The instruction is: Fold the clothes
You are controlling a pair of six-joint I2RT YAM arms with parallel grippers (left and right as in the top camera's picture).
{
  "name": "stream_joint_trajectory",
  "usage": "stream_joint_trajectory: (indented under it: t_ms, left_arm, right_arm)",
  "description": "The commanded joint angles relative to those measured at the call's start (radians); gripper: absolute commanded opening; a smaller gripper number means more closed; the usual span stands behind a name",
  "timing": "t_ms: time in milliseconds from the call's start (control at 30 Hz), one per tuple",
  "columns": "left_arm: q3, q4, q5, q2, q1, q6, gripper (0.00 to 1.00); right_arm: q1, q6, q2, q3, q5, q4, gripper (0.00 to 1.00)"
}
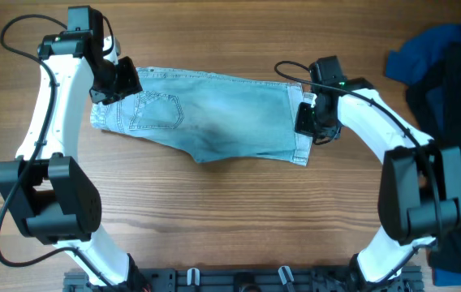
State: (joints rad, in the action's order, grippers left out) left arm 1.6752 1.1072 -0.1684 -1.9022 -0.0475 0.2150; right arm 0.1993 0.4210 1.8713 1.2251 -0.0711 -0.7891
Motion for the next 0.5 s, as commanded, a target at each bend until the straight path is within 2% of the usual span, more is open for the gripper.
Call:
stream_joint_trajectory:
  t_ms: [0,167,333,367,400,433,467]
  left_arm:
    - [0.01,-0.002,0.006,-0.011,0.0,0.01,0.45]
    - [0.01,-0.008,0.006,-0.011,0.0,0.01,0.45]
    - [0.01,-0.011,0.006,-0.011,0.0,0.01,0.45]
    - [0.01,-0.011,0.006,-0.011,0.0,0.01,0.45]
    - [0.01,-0.01,0.006,-0.011,0.0,0.01,0.46]
    - [0.01,-0.01,0.006,-0.011,0.0,0.01,0.48]
    - [0.01,-0.01,0.006,-0.011,0.0,0.01,0.49]
  right_arm:
    - [0.001,0.005,-0.042,-0.009,-0.032,-0.059,0.04]
    - [0.001,0.054,-0.04,-0.026,-0.082,-0.106,0.04]
    - [-0.025,0.006,-0.052,-0.028,-0.095,0.005,0.06]
    - [-0.046,0.006,-0.06,-0.025,-0.095,0.018,0.16]
    - [-0.065,0.01,-0.062,-0.025,-0.095,0.021,0.55]
    - [-0.079,0.013,-0.061,-0.025,-0.094,0.022,0.63]
    - [-0.089,0.011,-0.058,-0.031,-0.094,0.031,0.66]
